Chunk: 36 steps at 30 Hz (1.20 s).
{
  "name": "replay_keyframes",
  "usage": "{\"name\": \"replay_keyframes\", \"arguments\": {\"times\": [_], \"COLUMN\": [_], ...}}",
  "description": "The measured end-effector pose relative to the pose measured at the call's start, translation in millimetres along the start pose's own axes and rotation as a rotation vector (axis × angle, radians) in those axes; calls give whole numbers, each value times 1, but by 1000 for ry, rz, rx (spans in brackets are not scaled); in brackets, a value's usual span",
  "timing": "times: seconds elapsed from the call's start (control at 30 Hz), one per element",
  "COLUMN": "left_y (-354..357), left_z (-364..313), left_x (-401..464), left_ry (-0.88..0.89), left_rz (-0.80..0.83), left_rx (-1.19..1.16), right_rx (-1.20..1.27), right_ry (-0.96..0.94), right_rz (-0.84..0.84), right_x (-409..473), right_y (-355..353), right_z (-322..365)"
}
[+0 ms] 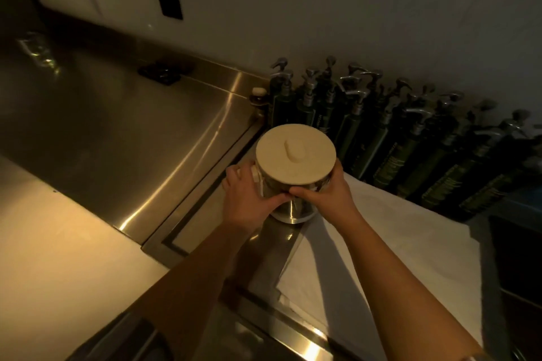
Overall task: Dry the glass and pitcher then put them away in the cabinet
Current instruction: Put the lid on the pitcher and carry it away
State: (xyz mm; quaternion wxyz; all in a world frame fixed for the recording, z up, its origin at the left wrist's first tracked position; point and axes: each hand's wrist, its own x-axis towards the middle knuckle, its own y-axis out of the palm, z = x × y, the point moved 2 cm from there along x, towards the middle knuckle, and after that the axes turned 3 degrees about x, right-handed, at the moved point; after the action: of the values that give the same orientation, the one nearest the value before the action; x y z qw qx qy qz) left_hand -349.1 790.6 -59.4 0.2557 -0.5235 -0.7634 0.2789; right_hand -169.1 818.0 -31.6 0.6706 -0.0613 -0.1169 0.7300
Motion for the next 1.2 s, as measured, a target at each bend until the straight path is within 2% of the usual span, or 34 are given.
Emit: {"name": "replay_keyframes", "arguments": {"times": [0.23,0.33,0.63,0.8,1.0,1.2], "left_y": [-63,-101,-232,-299,-395,-472], "left_z": [30,56,145,220,318,383], "left_x": [-4,-6,-17,-4,34,81], "left_ry": [-37,-111,-235,-236,-290,-282], "left_rz": [-172,-225,-465,-613,-631,-639], "left_rx": [-12,-12,92,161,149,151], "right_rx": [57,95,193,189,179,167], "right_ry": [-57,-93,-123,-163,-180,-214], "right_rz": [138,223,522,600,643,651], "right_x": [4,5,5,8,14,38], "right_y": [56,96,265,373,507,613], "right_z": [37,57,109,138,181,218]}}
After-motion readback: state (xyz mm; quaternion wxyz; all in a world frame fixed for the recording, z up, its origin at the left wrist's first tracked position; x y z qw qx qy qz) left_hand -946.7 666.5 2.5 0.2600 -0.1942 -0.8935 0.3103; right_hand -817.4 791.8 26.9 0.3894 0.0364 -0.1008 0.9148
